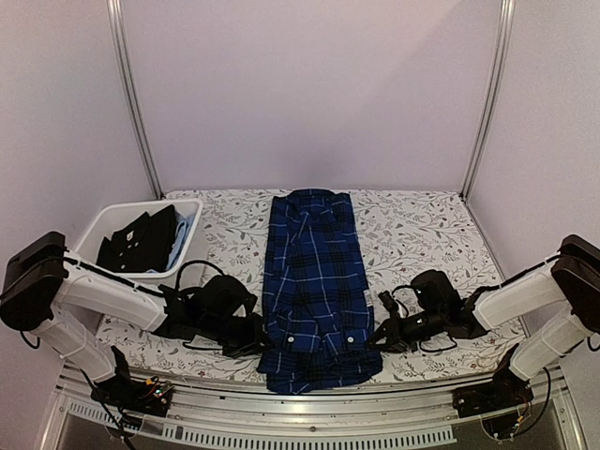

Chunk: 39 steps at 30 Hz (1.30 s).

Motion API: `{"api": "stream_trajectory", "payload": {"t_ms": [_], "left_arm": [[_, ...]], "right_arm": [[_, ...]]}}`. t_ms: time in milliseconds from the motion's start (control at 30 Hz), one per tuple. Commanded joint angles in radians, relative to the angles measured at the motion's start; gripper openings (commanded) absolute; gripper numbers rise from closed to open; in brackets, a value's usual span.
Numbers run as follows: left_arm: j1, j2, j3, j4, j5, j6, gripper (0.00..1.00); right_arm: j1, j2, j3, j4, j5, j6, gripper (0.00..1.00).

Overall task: Fold and stack the long sleeve shirts
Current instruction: Pick up the rectangle-folded shirt from the center of the board, then move the rectangle-folded shirt to the center of the board.

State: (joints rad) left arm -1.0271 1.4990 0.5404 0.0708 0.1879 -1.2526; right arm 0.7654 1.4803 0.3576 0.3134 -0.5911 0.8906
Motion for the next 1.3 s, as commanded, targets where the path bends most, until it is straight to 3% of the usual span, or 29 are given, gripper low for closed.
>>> {"api": "stream_trajectory", "payload": {"t_ms": [0,267,633,933,1267], "left_arm": [[0.006,-0.031,0.010,0.024,0.056,0.004,0.00],[0.052,-0.099,0.038,0.009,0.067,0.005,0.00],[0.194,-0.088,0.123,0.008,0.074,0.063,0.00],[0.314,0.065,0.234,0.071,-0.007,0.097,0.00],[0.343,0.327,0.426,0.038,-0.084,0.182,0.00]], "right_arm": [[0.005,-0.047,0.020,-0.004,-0.031,0.016,0.03],[-0.006,-0.116,0.105,-0.069,-0.025,0.017,0.00],[-0.118,-0.037,0.246,-0.047,-0.029,0.012,0.00],[-0.225,0.187,0.363,0.088,-0.041,0.047,0.00],[-0.259,0.452,0.507,0.114,-0.017,0.061,0.00]]}}
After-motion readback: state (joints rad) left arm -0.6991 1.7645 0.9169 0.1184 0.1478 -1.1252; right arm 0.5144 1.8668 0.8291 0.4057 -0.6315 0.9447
